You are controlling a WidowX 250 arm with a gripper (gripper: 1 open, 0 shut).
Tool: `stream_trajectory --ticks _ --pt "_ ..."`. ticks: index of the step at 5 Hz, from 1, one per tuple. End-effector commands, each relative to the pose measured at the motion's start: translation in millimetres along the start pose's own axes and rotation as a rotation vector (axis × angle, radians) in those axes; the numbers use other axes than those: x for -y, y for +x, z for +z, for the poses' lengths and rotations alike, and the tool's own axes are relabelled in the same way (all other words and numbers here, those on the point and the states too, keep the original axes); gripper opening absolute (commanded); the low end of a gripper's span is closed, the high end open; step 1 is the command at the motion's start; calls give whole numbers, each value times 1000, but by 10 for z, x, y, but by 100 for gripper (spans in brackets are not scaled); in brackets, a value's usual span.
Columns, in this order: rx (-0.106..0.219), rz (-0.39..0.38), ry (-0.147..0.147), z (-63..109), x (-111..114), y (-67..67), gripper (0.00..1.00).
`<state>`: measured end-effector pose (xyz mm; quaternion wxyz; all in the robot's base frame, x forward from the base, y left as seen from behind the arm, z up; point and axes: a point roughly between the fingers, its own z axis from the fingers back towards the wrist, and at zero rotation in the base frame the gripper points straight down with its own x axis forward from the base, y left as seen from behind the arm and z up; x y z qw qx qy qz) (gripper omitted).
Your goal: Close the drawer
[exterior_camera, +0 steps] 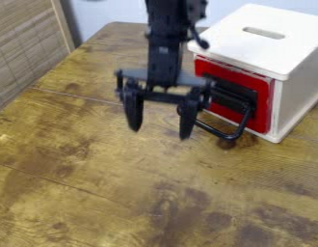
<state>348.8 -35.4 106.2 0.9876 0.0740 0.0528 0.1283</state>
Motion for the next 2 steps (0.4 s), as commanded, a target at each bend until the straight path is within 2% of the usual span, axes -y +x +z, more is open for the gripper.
stream_trajectory --ticks 1,2 --pt "121 -69 -78 534 -7 -172 100" --pt "142 -130 -104 580 96 -153 100"
